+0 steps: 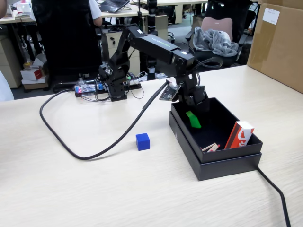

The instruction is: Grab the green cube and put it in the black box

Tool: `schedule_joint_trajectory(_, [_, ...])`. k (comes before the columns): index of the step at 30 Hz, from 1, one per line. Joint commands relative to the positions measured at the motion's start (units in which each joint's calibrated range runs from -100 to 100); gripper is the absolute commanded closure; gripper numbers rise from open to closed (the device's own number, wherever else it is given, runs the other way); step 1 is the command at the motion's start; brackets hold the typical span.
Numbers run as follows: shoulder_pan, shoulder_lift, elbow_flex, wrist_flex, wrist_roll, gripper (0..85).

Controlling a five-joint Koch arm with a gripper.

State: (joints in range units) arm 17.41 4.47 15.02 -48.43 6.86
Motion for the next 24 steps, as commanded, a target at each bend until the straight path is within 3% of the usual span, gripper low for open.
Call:
schedule_joint_trajectory(1, [0.0, -0.2, 2.0, 1.1, 0.0, 84.3])
schedule_joint_trajectory(2, [0.0, 0.1, 1.9, 1.1, 0.0, 83.0])
schedule_joint_trajectory(4, [0.0, 0.8, 1.7, 1.1, -0.1, 71.6])
schedule_joint_trajectory(8, [-0.1, 0.8, 1.3, 1.1, -0.2, 70.1])
schedule_joint_trajectory(10, [-0.1, 0.8, 0.9, 1.1, -0.2, 58.4])
schedule_joint_trajectory(13, [-0.1, 0.3, 0.3, 1.1, -0.2, 48.7])
schedule_joint_trajectory(24, [-0.7, -20.7, -2.4, 3.3, -0.1, 48.1])
